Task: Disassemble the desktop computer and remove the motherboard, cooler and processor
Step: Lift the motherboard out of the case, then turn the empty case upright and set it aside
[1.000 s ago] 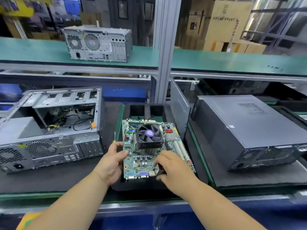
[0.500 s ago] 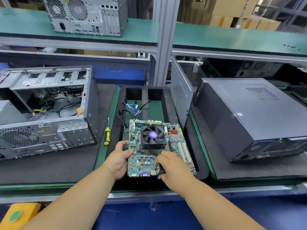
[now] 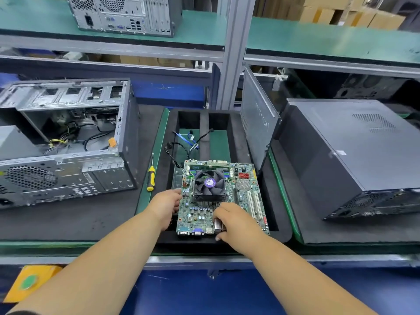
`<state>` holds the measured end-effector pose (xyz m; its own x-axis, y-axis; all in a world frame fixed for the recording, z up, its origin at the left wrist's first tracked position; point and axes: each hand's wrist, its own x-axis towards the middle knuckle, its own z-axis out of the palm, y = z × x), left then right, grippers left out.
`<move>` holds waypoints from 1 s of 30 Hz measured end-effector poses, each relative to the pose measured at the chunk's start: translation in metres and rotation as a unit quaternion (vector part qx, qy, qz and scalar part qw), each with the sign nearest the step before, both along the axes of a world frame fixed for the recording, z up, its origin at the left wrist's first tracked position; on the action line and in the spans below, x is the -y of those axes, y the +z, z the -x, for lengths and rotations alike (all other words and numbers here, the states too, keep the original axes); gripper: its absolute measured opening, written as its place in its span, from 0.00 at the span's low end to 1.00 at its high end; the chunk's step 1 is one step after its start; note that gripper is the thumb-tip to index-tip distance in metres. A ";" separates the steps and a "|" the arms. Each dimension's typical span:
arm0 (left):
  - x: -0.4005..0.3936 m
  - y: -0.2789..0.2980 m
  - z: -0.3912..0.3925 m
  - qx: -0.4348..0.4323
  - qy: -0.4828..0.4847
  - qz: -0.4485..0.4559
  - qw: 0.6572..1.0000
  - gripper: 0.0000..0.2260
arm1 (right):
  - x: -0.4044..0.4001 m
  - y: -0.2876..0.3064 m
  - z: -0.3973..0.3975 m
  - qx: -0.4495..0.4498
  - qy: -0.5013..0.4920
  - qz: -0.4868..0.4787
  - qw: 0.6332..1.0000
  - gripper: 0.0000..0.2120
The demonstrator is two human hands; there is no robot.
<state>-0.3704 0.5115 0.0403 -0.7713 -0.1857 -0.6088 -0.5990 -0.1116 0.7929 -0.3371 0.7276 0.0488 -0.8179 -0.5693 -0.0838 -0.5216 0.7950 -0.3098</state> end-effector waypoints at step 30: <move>0.211 0.168 -0.060 -0.308 -0.053 0.264 0.912 0.11 | 0.183 0.093 0.059 0.004 -0.110 0.113 0.987 0.06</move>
<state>-0.3102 0.3003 0.2079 -0.9677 -0.2313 0.0999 -0.0058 0.4170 0.9089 -0.3961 0.5448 0.1423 -0.9233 -0.3837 0.0183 -0.3415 0.7982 -0.4963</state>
